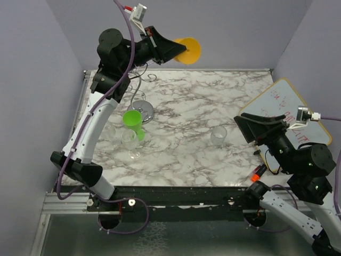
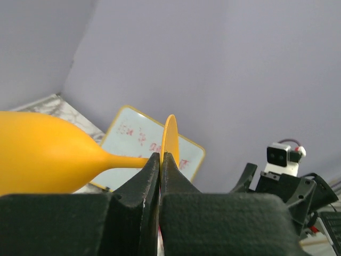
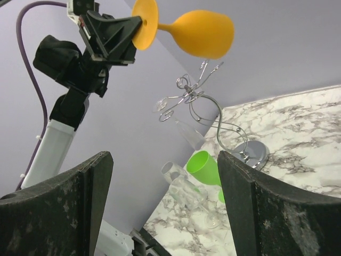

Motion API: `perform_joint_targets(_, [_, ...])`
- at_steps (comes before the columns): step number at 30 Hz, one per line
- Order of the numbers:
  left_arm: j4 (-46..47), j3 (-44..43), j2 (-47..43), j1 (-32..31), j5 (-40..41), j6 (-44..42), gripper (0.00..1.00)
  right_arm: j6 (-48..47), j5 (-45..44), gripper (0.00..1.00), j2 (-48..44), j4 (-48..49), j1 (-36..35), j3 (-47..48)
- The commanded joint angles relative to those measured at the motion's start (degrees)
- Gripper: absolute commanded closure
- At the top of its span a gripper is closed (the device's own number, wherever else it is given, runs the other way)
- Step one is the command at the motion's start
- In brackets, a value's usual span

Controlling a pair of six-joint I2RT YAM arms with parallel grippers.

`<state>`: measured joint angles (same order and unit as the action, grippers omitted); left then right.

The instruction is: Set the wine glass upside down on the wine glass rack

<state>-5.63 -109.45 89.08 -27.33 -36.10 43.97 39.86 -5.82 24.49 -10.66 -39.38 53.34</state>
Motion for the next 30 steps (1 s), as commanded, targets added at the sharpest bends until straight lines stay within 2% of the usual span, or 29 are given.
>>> perform_joint_targets(1, [2.73, -5.38, 1.62, 7.14, -3.79, 2.51, 1.00, -1.43, -1.69, 0.16, 1.31, -1.78, -0.10, -0.59])
perform_joint_targets(5, [3.83, -6.58, 1.88, 14.71, -2.69, 3.81, 1.00, -1.52, -1.66, 0.16, 2.54, -2.07, -0.09, -0.28])
perform_joint_targets(11, [10.03, -2.06, -0.43, 27.55, -2.04, 8.34, 1.00, -1.85, -0.66, 0.16, 4.02, -2.31, -0.09, 0.51])
perform_joint_targets(17, [6.79, 1.40, -3.49, 39.23, 2.02, 7.18, 1.00, -2.59, 0.14, 0.16, 5.27, -2.03, -0.09, 0.97])
perform_joint_targets(24, [5.73, 10.98, -8.03, 47.61, 6.34, 7.01, 1.00, -2.42, 0.07, 0.16, 6.81, -2.33, -0.09, 1.06])
perform_joint_targets(30, [5.72, 18.87, -10.05, 49.90, 8.73, 8.10, 1.00, -2.08, -0.18, 0.16, 7.69, -2.19, -0.09, 0.98])
